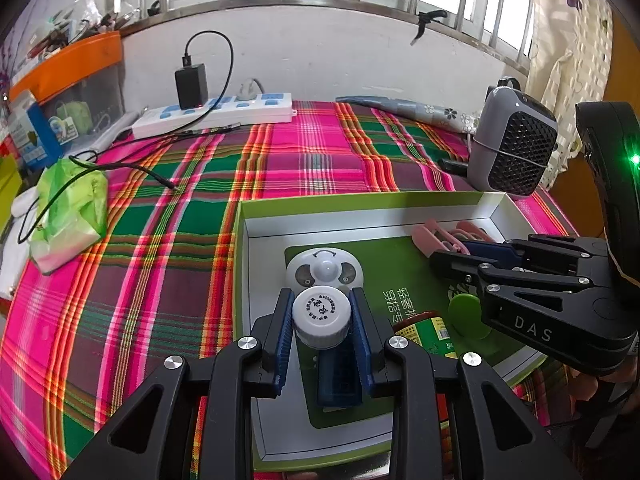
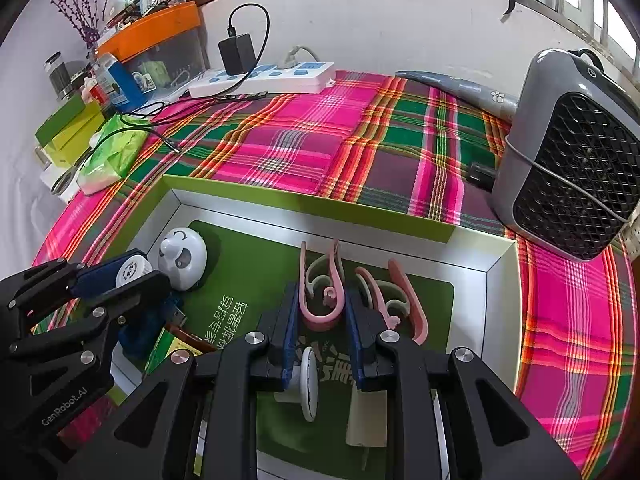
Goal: Organize rigid objects
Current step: 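Lower the container and clip into the tray and open both tools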
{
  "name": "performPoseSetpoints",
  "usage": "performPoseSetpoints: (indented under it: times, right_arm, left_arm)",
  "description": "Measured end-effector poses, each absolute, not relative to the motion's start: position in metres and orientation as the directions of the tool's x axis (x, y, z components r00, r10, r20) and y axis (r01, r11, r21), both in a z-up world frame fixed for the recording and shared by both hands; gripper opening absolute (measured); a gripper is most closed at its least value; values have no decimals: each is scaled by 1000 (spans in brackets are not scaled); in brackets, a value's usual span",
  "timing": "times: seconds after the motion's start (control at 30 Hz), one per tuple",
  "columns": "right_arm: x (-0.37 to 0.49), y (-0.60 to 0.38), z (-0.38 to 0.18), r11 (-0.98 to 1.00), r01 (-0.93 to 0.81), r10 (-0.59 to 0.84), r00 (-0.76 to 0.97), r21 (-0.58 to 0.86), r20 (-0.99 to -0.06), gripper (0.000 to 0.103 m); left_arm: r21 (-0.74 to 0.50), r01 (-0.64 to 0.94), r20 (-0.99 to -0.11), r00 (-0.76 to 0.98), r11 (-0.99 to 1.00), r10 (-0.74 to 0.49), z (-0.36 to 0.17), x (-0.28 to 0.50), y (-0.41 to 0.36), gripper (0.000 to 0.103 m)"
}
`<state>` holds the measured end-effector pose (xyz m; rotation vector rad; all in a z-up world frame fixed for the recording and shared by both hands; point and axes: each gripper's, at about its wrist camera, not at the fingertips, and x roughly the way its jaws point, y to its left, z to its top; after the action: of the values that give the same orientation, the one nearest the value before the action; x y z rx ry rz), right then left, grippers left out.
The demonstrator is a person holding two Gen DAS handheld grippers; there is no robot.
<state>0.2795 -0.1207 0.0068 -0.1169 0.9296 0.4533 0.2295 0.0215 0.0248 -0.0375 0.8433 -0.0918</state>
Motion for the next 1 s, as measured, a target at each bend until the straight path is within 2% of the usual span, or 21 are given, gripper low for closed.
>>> performPoseSetpoints:
  times: [0.43,1.0]
  right_arm:
    - [279,-122,7,903,-416,328,513,104,-794,23]
    - [272,-126,14,908,-402,337,535,117,-775,32]
  left_arm:
    - [-57,70,-746,660,996,-89,23,229,20,30]
    - [-46,77,-735,672,996,-86,32,219,16,37]
